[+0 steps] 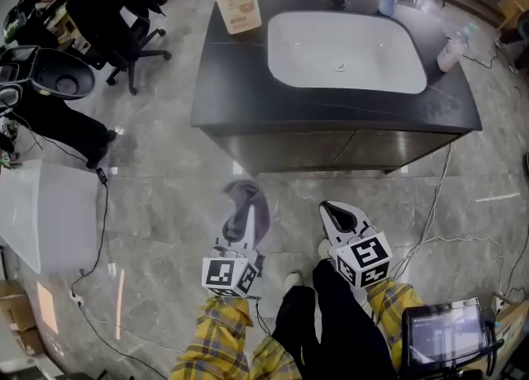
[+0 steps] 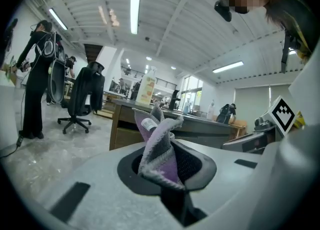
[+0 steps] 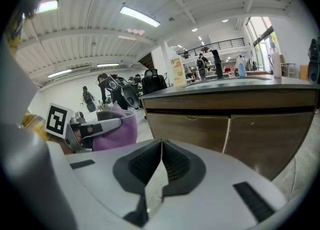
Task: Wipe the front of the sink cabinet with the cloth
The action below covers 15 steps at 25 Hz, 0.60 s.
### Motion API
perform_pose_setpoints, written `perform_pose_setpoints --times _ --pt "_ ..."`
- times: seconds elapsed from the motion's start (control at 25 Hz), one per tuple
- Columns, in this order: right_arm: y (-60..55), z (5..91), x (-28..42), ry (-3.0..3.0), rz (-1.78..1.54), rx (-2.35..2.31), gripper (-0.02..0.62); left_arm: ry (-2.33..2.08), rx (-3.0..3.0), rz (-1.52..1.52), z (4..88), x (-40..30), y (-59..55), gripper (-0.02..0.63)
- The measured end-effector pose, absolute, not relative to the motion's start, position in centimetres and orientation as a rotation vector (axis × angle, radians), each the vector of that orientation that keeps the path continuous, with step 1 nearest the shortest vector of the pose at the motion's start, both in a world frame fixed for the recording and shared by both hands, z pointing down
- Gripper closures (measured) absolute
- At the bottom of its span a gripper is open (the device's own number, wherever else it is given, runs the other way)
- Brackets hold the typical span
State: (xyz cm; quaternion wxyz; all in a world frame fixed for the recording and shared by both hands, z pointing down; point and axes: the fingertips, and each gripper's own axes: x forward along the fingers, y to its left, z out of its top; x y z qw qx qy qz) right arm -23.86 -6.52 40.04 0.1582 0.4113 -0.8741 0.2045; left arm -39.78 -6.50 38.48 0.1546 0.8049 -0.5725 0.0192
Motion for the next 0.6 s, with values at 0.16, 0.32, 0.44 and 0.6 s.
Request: perform_pose_setpoints --times 0.16,0.32,0.44,0.6 --pt "-7.6 41.5 -24.9 -2.504 0.594 1.153 0.589 -1.641 2.292 0.062 39.8 -39.8 -7.5 0.557" --pt "-8.5 42.8 -26.2 -2.521 0.584 1.114 0.589 -1.662 2.287 0.073 41.0 -40.4 -8.6 0.557" --pt "-9.1 43.8 -26.9 -2.529 0.581 1.092 0.589 -1.709 2.247 0.081 42.1 -41.4 -9.5 0.557" --pt "-10.0 45.0 -27.6 -2.534 0.583 1.07 0.589 -1.786 2.181 0.082 43.7 -43.1 -10.8 0.557"
